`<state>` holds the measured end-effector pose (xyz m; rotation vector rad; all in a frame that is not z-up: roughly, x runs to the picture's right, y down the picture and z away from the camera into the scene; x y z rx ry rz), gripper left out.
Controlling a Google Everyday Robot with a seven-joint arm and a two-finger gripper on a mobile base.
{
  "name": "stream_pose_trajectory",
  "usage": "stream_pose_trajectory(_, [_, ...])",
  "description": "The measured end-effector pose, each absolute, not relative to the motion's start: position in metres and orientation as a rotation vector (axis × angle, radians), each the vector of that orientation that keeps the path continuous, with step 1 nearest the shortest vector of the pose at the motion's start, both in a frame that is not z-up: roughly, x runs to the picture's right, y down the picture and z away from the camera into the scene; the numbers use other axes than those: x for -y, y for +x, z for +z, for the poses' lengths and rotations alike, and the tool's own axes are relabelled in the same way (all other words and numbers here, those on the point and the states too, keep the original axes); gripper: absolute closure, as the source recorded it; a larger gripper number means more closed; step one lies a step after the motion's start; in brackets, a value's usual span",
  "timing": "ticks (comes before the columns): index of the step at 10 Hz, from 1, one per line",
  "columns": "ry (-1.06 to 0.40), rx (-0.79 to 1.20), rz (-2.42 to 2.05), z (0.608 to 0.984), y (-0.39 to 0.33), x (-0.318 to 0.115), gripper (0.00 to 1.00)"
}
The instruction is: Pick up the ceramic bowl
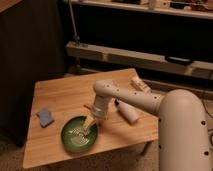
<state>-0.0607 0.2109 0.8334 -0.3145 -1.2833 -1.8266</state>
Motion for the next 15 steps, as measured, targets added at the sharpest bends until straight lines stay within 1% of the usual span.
stream_pose_trajectory(9, [-0.315,1.284,-1.827,0.833,-0.061,-0.210,0.20])
stream_pose_trajectory(12, [-0.318,1.281,-1.833,0.812,-0.057,-0.192,0.20])
stream_pose_trajectory(15, [-0.317,1.287,-1.830,0.808,-0.060,-0.190,0.20])
